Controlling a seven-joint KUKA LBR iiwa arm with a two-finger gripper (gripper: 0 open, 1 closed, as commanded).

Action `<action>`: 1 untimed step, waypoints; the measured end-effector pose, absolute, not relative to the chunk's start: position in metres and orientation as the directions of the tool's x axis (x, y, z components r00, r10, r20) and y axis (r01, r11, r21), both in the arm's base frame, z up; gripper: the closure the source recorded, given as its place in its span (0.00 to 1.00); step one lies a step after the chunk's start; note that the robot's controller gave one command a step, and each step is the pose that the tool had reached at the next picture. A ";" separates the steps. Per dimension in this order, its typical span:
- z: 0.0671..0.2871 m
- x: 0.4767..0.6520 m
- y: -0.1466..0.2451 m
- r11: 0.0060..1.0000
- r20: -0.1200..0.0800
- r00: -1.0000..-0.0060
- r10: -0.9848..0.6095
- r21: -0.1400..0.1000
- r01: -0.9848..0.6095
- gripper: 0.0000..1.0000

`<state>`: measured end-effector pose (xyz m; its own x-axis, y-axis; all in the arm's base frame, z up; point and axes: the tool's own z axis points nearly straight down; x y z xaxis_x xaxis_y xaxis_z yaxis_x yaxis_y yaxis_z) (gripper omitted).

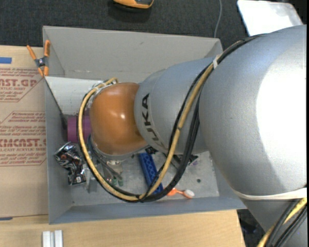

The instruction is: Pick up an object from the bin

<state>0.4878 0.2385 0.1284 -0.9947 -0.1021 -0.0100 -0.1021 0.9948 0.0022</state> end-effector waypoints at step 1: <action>0.149 0.485 0.237 0.995 0.002 -0.995 -0.102 -0.002 -0.102 1.00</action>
Offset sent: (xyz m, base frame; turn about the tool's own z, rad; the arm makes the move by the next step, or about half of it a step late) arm -0.0016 -0.0009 0.0644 -0.0004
